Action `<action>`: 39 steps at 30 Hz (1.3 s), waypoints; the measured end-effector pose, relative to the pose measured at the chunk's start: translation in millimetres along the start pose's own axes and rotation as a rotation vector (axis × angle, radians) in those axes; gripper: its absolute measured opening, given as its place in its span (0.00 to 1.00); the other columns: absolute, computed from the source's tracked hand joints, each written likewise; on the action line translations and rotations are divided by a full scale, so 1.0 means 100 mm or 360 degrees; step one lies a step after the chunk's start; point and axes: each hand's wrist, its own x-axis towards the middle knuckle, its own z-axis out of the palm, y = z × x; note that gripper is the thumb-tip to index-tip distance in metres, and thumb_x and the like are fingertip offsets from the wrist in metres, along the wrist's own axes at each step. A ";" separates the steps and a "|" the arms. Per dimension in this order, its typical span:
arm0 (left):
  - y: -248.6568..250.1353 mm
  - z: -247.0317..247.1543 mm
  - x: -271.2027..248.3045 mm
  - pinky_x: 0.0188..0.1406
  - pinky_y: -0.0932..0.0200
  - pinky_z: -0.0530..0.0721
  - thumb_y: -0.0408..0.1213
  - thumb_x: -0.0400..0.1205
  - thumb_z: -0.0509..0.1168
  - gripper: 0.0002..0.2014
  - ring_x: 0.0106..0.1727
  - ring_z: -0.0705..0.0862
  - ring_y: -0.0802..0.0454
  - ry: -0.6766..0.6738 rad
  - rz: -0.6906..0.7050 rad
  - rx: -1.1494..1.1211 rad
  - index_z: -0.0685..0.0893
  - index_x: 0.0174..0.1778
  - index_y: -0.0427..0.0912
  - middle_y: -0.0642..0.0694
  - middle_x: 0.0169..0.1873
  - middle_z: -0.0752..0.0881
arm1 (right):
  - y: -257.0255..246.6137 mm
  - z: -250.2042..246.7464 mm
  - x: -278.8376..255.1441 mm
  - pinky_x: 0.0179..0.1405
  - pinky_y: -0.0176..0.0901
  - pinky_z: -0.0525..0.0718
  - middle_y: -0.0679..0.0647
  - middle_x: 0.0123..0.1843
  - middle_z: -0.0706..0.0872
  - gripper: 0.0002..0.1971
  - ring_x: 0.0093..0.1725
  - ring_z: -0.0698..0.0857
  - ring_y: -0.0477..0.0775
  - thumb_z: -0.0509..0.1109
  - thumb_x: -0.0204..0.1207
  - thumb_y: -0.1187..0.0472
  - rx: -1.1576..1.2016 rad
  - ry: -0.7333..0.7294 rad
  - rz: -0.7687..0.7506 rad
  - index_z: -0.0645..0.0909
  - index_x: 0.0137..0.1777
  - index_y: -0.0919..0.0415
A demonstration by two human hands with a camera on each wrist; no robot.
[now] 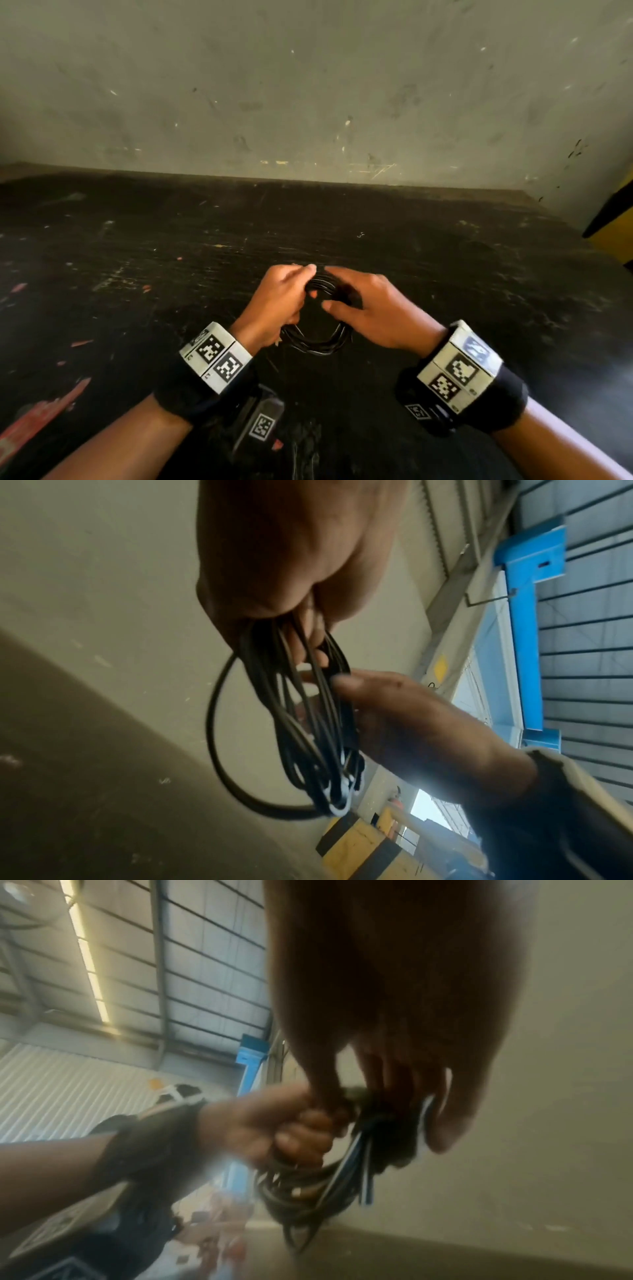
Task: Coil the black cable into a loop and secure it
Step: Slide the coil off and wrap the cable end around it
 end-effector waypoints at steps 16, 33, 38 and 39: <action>-0.28 -0.11 -0.15 0.18 0.65 0.65 0.51 0.83 0.59 0.17 0.20 0.68 0.61 0.0158 0.0034 -0.0162 0.82 0.43 0.39 0.54 0.21 0.69 | 0.08 0.38 0.06 0.41 0.38 0.89 0.51 0.45 0.89 0.05 0.42 0.89 0.42 0.67 0.80 0.61 0.0396 0.0044 0.0272 0.79 0.47 0.48; -0.35 -0.30 -0.23 0.10 0.70 0.67 0.48 0.83 0.62 0.16 0.11 0.74 0.64 0.0513 -0.0228 -0.0335 0.81 0.37 0.39 0.50 0.20 0.77 | 0.02 0.75 0.11 0.34 0.52 0.90 0.56 0.41 0.88 0.07 0.35 0.89 0.52 0.57 0.85 0.56 0.0046 -0.0019 0.0140 0.70 0.57 0.57; -0.49 -0.65 -0.38 0.16 0.68 0.70 0.53 0.82 0.62 0.17 0.17 0.74 0.64 0.0516 -0.0293 -0.0076 0.83 0.40 0.42 0.57 0.17 0.76 | -0.11 1.04 0.24 0.39 0.55 0.89 0.57 0.43 0.88 0.12 0.38 0.89 0.55 0.58 0.84 0.51 -0.0054 -0.0172 0.0102 0.74 0.55 0.60; -0.52 -0.72 -0.42 0.17 0.68 0.70 0.53 0.82 0.62 0.18 0.17 0.73 0.63 0.0522 -0.0294 -0.0049 0.83 0.38 0.42 0.57 0.16 0.74 | -0.13 1.11 0.28 0.39 0.55 0.89 0.57 0.43 0.88 0.12 0.38 0.89 0.55 0.58 0.84 0.51 -0.0064 -0.0197 0.0092 0.74 0.55 0.60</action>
